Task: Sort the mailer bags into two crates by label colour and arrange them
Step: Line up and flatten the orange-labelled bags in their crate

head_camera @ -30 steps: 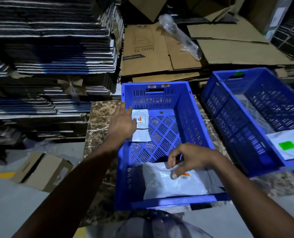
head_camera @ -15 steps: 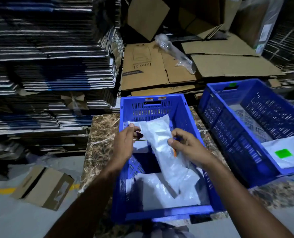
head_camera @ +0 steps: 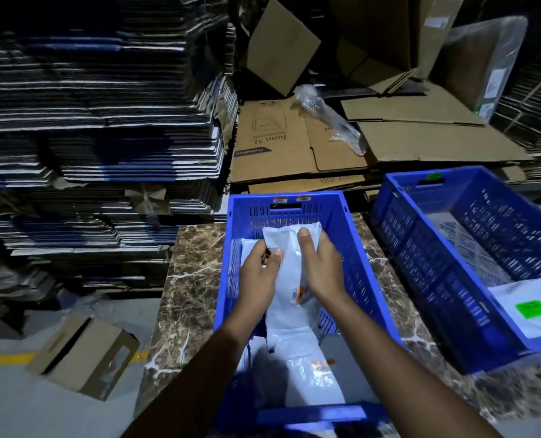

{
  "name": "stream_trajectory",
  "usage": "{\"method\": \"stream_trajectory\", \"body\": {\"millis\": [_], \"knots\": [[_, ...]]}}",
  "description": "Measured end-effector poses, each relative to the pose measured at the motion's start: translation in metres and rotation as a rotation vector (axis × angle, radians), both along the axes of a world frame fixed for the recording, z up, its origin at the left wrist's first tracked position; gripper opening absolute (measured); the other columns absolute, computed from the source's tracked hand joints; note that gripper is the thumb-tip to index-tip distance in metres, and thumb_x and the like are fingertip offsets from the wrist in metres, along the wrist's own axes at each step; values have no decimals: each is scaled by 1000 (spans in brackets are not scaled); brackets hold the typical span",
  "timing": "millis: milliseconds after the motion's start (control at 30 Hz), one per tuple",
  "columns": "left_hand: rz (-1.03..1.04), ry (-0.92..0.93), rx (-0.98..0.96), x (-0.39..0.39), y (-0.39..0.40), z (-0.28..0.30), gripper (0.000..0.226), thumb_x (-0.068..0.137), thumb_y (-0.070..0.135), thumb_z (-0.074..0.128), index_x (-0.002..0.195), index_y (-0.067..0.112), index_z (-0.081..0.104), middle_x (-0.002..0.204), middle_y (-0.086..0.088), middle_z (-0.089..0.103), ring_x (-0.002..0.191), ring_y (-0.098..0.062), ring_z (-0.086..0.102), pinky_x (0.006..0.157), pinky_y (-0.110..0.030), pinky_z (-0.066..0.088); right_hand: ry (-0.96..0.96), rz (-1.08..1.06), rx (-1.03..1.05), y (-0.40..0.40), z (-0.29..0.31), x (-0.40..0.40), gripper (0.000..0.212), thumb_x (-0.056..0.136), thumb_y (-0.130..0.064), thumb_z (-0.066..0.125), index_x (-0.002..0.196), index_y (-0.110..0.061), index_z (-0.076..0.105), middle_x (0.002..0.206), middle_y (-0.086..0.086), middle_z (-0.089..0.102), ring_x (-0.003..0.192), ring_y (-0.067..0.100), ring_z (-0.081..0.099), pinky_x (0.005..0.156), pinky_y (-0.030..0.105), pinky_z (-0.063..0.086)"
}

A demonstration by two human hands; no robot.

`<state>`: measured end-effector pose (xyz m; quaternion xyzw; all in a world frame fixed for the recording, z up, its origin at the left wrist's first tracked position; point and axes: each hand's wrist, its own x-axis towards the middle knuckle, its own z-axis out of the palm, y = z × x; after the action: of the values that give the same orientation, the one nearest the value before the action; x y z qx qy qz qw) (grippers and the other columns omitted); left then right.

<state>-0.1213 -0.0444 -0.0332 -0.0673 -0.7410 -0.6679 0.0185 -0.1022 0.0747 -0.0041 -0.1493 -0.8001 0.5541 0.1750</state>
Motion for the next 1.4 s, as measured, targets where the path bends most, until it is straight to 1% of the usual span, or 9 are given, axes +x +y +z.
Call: {"method": "stream_trajectory", "body": {"millis": [233, 333, 433, 567, 733, 967, 1100, 1333, 1400], "knots": [[38, -2, 2, -18, -3, 26, 23, 100, 27, 56, 83, 11, 55, 71, -2, 53, 67, -16, 48, 63, -37, 43, 76, -120, 323, -1, -7, -10, 49, 106, -44, 29, 98, -6, 59, 77, 11, 63, 76, 33, 60, 61, 32, 26], [84, -1, -45, -24, 0, 28, 20, 100, 23, 57, 82, 15, 53, 63, 8, 55, 58, -11, 47, 60, -32, 40, 119, -123, 322, -4, -7, -12, 64, 101, -52, 21, 95, -2, 61, 76, 17, 64, 75, 37, 60, 62, 31, 27], [233, 54, -165, -17, 11, 30, 18, 103, 28, 48, 93, 13, 50, 67, -4, 59, 57, -17, 50, 56, -33, 37, 152, -110, 277, -8, -8, -15, 78, 96, -63, 17, 100, 0, 62, 76, 17, 65, 73, 36, 61, 63, 30, 32], [404, 117, -170, -17, 19, 33, 19, 105, 30, 42, 97, 14, 48, 68, -5, 55, 59, -21, 49, 56, -37, 34, 125, -69, 233, -14, -11, -5, 58, 94, -66, 22, 99, -17, 52, 68, 0, 58, 66, 29, 58, 58, 42, 45], [539, 177, -152, -38, 15, 44, 16, 105, 28, 43, 102, 14, 50, 67, -2, 54, 57, -20, 47, 53, -34, 26, -34, -34, 420, -18, -18, 17, 46, 101, -54, 27, 102, -12, 47, 81, 12, 64, 78, 37, 59, 58, 39, 32], [361, 1, -44, -50, 13, 38, 15, 103, 39, 46, 103, 23, 47, 74, 4, 57, 63, -10, 53, 58, -30, 37, -73, -40, 397, -17, -19, 12, 35, 103, -47, 29, 95, -14, 38, 59, -2, 45, 49, 21, 42, 45, 37, 22], [125, -82, 31, -60, 6, 22, 35, 80, 56, 66, 105, 34, 55, 99, 1, 73, 92, -20, 72, 83, -45, 58, -98, -7, 381, -9, -27, 10, 37, 102, -51, 28, 94, -17, 38, 63, -1, 49, 54, 22, 45, 50, 37, 26], [94, -135, -26, -77, -3, 3, 32, 79, 49, 74, 102, 27, 66, 97, 2, 76, 92, -19, 73, 83, -52, 58, -152, 146, 273, -2, -47, 0, 39, 100, -54, 41, 91, -15, 44, 70, 1, 56, 66, 24, 55, 60, 41, 40], [40, -101, -187, -84, -9, 5, 36, 83, 54, 69, 108, 29, 63, 101, 1, 75, 98, -20, 71, 82, -40, 58, -214, 147, 264, 4, -55, -12, 38, 102, -48, 43, 100, -11, 46, 83, 8, 62, 78, 32, 60, 61, 39, 37]]}}
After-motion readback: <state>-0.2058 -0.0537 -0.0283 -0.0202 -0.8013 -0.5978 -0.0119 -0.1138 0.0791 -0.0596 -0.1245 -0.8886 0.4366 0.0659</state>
